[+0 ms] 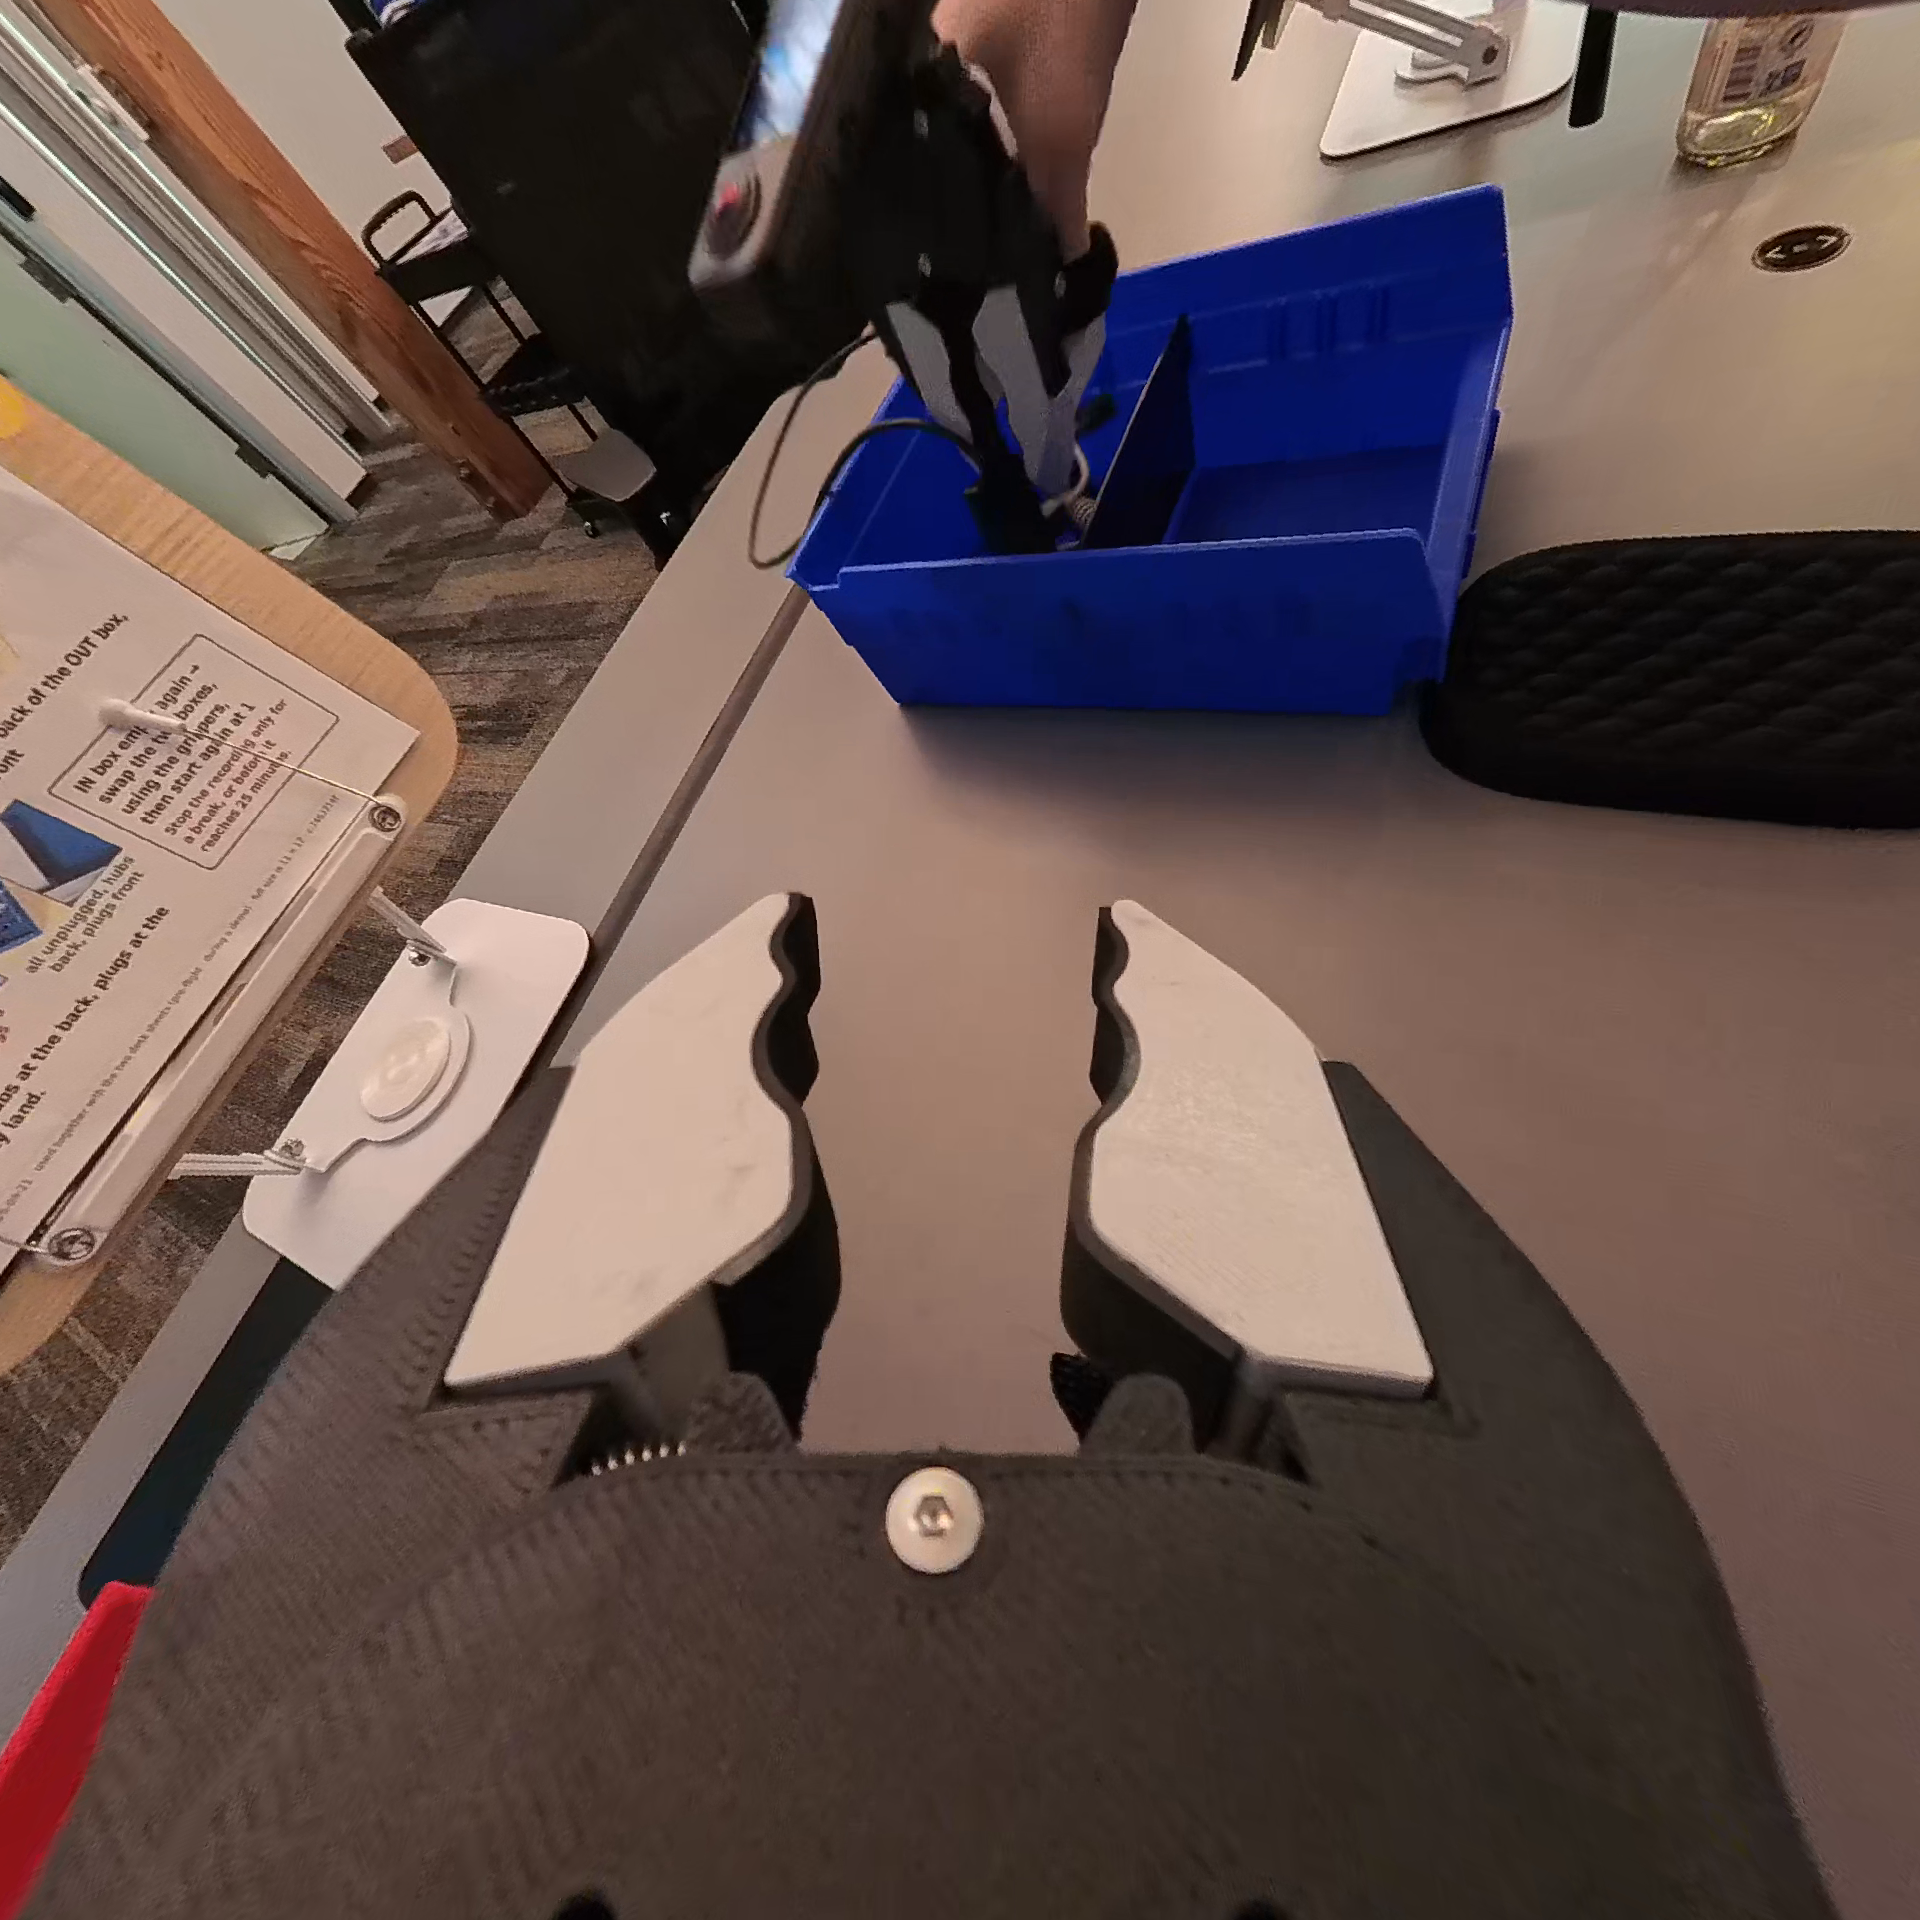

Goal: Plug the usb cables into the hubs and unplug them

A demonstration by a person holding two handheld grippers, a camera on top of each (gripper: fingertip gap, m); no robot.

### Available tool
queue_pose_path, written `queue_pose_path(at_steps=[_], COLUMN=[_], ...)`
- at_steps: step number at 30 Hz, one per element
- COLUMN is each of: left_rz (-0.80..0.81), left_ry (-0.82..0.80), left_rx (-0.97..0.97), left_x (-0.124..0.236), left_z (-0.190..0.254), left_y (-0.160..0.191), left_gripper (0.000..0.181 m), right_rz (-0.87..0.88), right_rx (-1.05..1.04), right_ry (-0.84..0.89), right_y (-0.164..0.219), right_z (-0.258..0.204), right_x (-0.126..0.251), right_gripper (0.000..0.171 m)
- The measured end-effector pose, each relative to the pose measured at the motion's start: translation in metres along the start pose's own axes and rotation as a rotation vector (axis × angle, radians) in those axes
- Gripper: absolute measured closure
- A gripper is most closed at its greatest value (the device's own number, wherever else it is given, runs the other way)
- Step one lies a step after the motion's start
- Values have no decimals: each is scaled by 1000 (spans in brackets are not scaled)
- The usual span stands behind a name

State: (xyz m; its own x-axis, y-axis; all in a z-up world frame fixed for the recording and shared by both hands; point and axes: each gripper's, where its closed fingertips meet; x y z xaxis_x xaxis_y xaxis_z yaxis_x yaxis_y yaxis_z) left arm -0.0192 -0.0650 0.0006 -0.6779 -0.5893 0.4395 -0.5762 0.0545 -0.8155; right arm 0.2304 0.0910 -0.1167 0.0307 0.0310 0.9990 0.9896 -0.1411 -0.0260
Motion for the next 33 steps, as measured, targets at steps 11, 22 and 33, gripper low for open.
queue_pose_path(at_steps=[11, 22, 33], left_rz=[-3, -63, -52], left_ry=[-13, -16, 10], left_rx=[30, 54, 23], left_x=[-1, -16, -18], left_z=[-6, -12, 1], left_y=[2, 21, 12], left_gripper=[131, 132, 132], right_rz=[812, 692, 577], right_rx=[-883, -835, -252], right_ry=[180, 198, -242], right_y=[53, 55, 66], right_z=[149, 191, 18], right_x=[106, 41, 55], right_gripper=[128, 167, 165])
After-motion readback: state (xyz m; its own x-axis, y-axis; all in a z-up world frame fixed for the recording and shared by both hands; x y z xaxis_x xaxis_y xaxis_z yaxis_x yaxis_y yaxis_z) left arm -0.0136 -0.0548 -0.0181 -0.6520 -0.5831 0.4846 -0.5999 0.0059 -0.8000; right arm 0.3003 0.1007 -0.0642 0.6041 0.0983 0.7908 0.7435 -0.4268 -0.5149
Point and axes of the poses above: each gripper's, where its closed fingertips meet, x back along the fingers, y out of its underside, z = x × y across the jaws, and after that the axes turned 1 degree about -x, right-handed
